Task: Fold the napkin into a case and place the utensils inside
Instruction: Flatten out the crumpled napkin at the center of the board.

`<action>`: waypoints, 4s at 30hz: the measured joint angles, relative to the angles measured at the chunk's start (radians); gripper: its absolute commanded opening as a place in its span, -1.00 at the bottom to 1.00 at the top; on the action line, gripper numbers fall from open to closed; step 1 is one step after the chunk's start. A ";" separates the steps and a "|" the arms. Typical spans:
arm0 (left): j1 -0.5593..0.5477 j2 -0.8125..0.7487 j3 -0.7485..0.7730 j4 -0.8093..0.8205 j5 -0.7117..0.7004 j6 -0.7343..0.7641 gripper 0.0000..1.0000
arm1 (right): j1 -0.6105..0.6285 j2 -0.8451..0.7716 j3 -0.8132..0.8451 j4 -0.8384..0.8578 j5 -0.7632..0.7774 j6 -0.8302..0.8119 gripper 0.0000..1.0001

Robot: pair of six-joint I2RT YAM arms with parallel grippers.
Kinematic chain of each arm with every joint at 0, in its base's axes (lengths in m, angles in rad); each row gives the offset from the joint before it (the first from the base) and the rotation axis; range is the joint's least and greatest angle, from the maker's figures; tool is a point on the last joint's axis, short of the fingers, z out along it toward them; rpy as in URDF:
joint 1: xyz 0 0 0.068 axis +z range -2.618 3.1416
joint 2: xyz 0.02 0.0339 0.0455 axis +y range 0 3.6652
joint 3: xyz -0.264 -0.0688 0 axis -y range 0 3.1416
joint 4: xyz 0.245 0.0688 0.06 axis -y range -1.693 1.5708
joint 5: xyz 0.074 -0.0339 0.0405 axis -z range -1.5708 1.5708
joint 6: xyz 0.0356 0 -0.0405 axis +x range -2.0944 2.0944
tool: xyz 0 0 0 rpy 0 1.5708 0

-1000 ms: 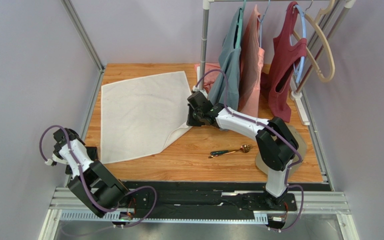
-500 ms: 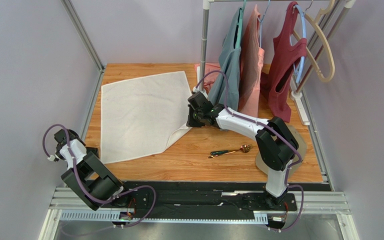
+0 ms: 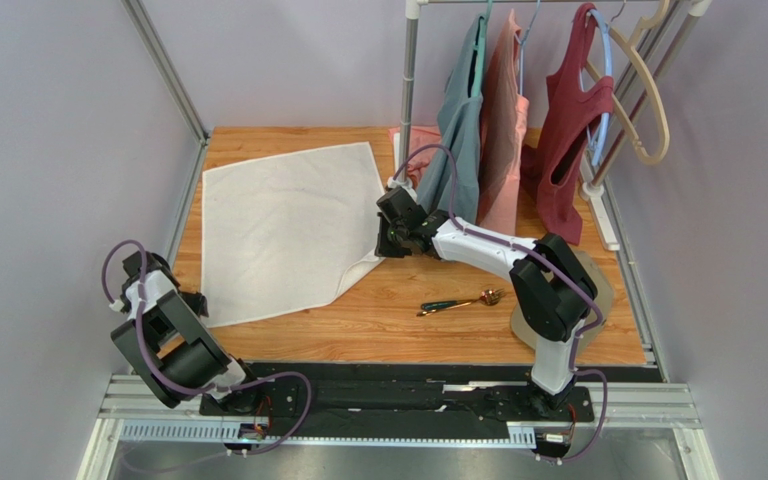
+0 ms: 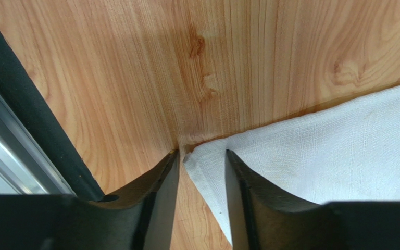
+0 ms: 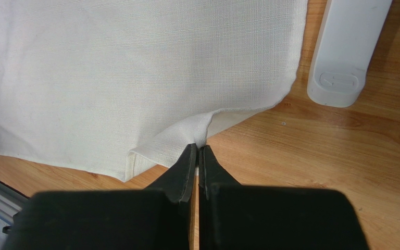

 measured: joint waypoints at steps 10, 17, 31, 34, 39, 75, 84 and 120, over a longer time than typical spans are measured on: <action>-0.023 0.072 0.054 -0.050 -0.064 -0.047 -1.00 | 0.000 -0.014 -0.033 0.014 0.000 0.006 -1.00; -0.054 0.066 0.079 -0.054 -0.051 -0.014 -1.00 | 0.000 -0.023 -0.054 0.025 -0.007 -0.016 -1.00; -0.142 -0.629 0.451 -0.109 0.037 0.008 -1.00 | 0.044 -0.348 -0.042 -0.044 0.023 -0.162 -1.00; -0.142 -0.691 0.567 -0.165 0.076 0.016 -1.00 | 0.082 -0.504 -0.039 -0.074 0.049 -0.181 -1.00; -0.151 -0.738 0.881 -0.287 0.085 0.056 -1.00 | 0.181 -0.784 -0.036 -0.103 0.111 -0.211 -1.00; -0.231 -0.568 1.003 -0.058 0.130 0.034 -1.00 | 0.051 -0.622 0.294 -0.009 0.039 -0.450 -1.00; -0.231 -0.659 1.292 -0.114 0.097 0.032 -1.00 | 0.051 -0.874 0.264 0.082 -0.117 -0.459 -1.00; -0.356 0.214 0.464 0.682 0.214 0.120 -1.00 | -0.158 0.260 0.532 0.300 -0.089 -0.412 -1.00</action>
